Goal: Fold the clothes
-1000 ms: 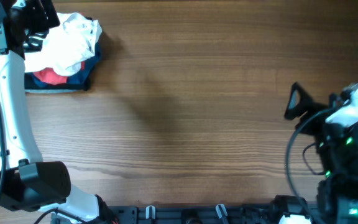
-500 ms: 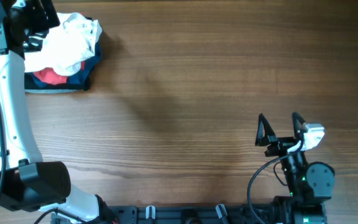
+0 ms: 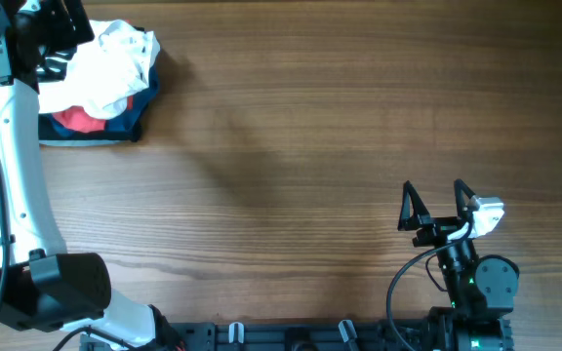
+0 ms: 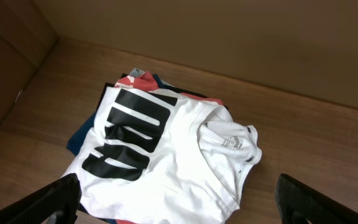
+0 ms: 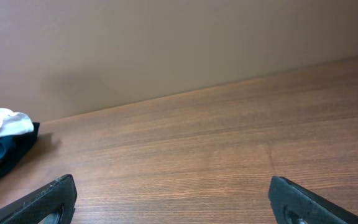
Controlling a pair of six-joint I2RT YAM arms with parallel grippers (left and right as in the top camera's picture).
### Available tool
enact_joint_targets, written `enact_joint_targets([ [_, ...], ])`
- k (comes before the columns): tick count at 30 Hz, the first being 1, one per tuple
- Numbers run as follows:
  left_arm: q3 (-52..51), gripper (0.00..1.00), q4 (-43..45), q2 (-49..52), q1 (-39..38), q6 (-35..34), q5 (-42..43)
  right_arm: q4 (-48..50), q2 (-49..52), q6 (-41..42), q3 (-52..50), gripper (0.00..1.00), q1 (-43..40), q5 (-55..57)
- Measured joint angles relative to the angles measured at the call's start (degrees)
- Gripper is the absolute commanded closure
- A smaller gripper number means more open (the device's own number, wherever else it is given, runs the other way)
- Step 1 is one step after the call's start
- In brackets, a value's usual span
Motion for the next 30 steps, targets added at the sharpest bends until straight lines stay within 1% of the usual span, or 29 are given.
enact_joint_targets([
  [25,0.02,0.00,0.00,-0.15,0.00,0.00,0.00,0.00,0.00,0.00,0.00,0.00,0.00,0.00],
  [30,-0.35,0.00,-0.07,-3.93,0.00,0.00,0.00,0.00,0.00,0.00,0.00,0.00,0.00,0.00],
])
